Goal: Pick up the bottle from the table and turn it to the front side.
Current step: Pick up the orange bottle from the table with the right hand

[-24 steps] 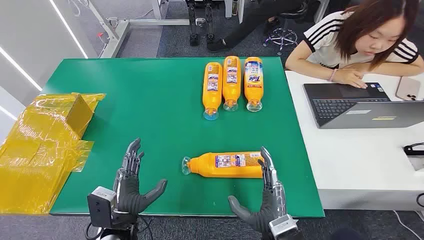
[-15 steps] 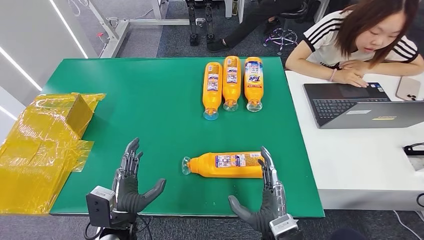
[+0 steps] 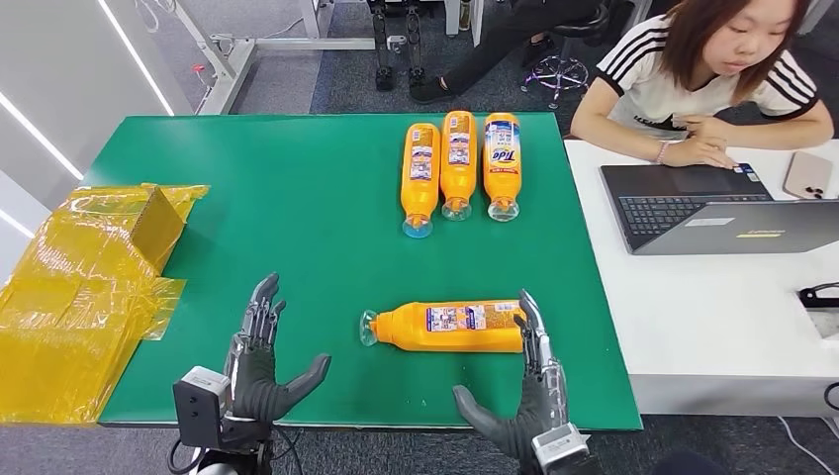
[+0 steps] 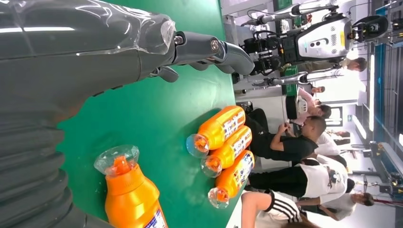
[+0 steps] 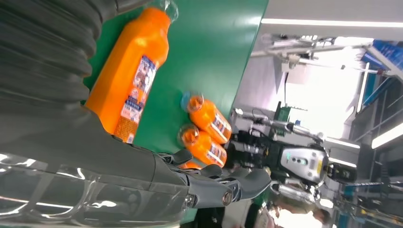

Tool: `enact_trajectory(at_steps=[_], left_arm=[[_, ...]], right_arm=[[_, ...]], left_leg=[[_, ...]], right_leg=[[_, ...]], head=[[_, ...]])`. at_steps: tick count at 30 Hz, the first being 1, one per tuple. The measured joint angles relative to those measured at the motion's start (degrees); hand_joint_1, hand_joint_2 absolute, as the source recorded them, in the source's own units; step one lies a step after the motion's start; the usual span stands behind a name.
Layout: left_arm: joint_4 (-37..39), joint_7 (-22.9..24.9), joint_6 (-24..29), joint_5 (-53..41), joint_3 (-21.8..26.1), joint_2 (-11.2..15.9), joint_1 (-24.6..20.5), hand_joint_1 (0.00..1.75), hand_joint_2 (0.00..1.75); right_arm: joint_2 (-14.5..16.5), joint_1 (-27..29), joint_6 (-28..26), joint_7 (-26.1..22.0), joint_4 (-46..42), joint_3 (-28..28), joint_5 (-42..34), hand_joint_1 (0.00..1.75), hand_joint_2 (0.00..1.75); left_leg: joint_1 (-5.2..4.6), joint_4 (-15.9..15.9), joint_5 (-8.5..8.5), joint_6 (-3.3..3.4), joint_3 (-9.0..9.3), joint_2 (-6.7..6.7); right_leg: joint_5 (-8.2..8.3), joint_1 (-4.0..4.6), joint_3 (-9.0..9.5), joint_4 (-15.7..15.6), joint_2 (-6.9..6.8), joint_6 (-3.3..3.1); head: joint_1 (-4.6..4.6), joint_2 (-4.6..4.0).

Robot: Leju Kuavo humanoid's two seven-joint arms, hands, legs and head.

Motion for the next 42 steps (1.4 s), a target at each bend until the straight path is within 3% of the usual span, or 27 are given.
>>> enact_trajectory(at_steps=[4,10,14,23,26,31,36,39,42], left_arm=[[0.00,0.23,-0.17,-0.67,0.01,-0.33,-0.25,0.00,1.75],[0.00,0.21,-1.12,-1.18,0.00,-0.64,-0.38,0.00,1.75],[0.13,0.59,-2.32,-1.37,0.00,-1.05,-1.41,0.00,1.75],[2.04,1.60,-4.99,-1.34,-0.15,-1.30,-5.50,0.00,1.75],[2.99,1.73,-5.58,-1.63,-0.34,-1.07,-6.53,0.00,1.75],[5.50,2.33,-7.87,-1.05,-1.15,-0.28,-8.87,0.00,1.75],[7.42,2.90,-9.73,-0.17,-1.50,-0.06,-10.01,0.00,1.75],[8.08,3.08,-10.03,-0.13,-1.56,0.08,-10.40,0.00,1.75],[8.60,4.03,-11.33,0.28,-1.57,0.14,-10.58,0.00,1.75]], right_arm=[[-0.28,-0.58,-4.81,4.25,-0.11,-0.64,14.73,0.00,1.75],[-0.62,-2.38,-2.62,9.94,-0.44,-4.53,27.17,0.00,1.75],[-0.77,-5.10,-1.03,10.43,0.01,-6.11,28.18,0.00,1.75],[-2.13,-15.05,6.50,16.57,6.98,-5.57,32.25,0.00,1.75],[-3.09,-19.14,12.15,18.65,9.93,-5.17,30.28,0.00,1.75],[-7.77,-28.00,22.45,23.04,17.89,-2.66,28.58,0.00,1.75],[-12.90,-34.48,25.41,25.25,24.50,0.81,29.74,0.00,1.75],[-14.34,-36.07,26.22,25.97,26.32,2.07,29.73,0.00,1.75],[-15.94,-37.98,30.62,28.48,28.07,3.82,28.98,0.00,1.75]], left_leg=[[0.00,0.00,0.00,0.00,0.00,0.00],[-0.01,0.02,0.00,0.00,0.00,0.00],[-0.01,0.03,0.01,0.00,0.01,0.01],[0.00,0.04,0.05,0.02,0.03,0.03],[0.00,0.05,0.07,0.04,0.03,0.03],[-0.02,0.12,0.10,0.09,0.00,0.00],[-0.02,0.17,0.11,0.12,-0.02,-0.03],[-0.02,0.18,0.10,0.12,-0.02,-0.03],[-0.01,0.17,0.09,0.13,-0.01,-0.01]], right_leg=[[0.00,0.00,0.00,0.00,0.00,0.00],[0.01,0.00,0.00,-0.01,0.00,0.00],[0.05,0.00,0.00,0.00,0.02,0.00],[0.11,0.00,0.01,0.01,0.04,-0.02],[0.13,0.00,0.02,0.01,0.04,-0.02],[0.18,0.00,0.03,0.01,0.01,0.02],[0.20,-0.01,0.03,0.00,0.00,0.04],[0.20,-0.01,0.02,0.00,0.00,0.04],[0.19,-0.01,0.01,0.00,0.04,0.04]], head=[[0.01,0.00],[0.01,0.00],[0.01,0.00],[0.01,0.00],[0.01,0.00],[0.01,0.00],[0.02,0.00],[0.02,0.00],[0.00,0.00]])
